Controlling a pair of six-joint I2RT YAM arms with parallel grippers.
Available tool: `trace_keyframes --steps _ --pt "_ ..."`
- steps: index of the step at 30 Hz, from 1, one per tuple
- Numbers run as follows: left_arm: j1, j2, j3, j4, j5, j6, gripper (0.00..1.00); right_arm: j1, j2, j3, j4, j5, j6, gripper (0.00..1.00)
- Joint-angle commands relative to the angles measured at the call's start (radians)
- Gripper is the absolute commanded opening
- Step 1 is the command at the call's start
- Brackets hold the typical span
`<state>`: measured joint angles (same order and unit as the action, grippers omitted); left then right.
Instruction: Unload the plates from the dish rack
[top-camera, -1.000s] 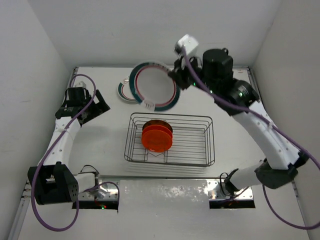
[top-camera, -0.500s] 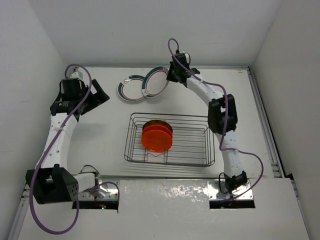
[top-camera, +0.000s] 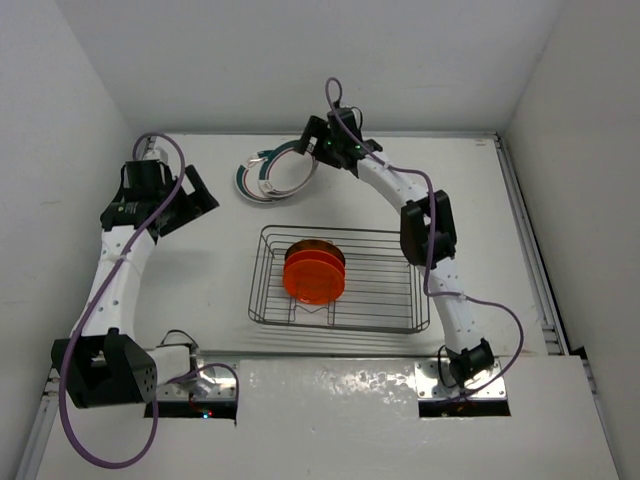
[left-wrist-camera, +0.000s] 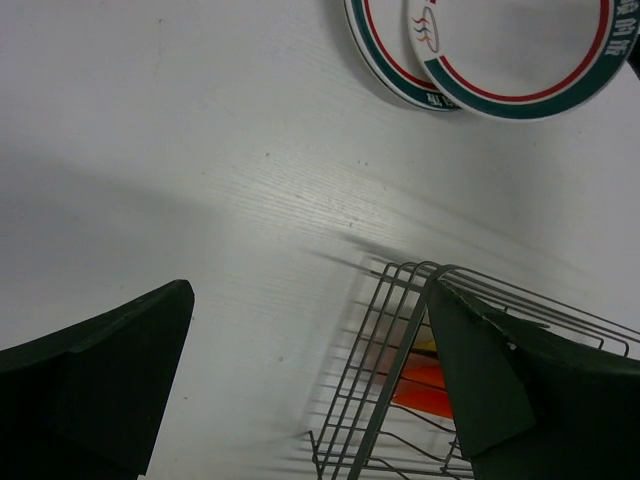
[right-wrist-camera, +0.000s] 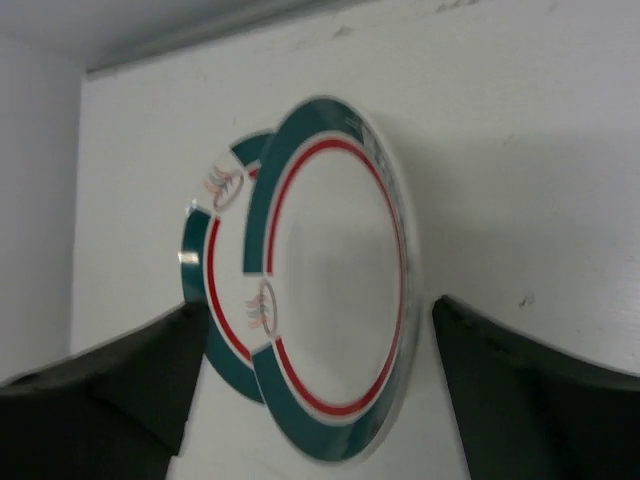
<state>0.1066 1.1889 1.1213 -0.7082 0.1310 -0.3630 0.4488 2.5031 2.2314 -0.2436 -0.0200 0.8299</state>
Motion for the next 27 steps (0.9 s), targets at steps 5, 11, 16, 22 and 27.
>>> trace_keyframes --steps 5,11,16,22,27 --pt "0.004 -0.028 -0.018 0.003 -0.011 0.038 1.00 0.044 -0.134 0.010 -0.074 -0.150 -0.161 0.99" --pt "0.005 -0.031 -0.057 0.000 -0.033 0.055 1.00 -0.015 -0.367 -0.144 -0.582 -0.025 -0.648 0.99" --pt "0.004 -0.046 -0.077 0.016 -0.047 0.042 1.00 0.002 -0.929 -0.708 -0.317 -0.303 -0.900 0.97" --pt "0.002 -0.045 -0.117 0.076 0.009 0.012 1.00 0.178 -1.183 -0.923 -0.378 -0.353 -1.127 0.55" --pt "0.004 -0.043 -0.120 0.088 0.024 0.015 1.00 0.209 -1.219 -1.041 -0.322 -0.402 -1.098 0.36"
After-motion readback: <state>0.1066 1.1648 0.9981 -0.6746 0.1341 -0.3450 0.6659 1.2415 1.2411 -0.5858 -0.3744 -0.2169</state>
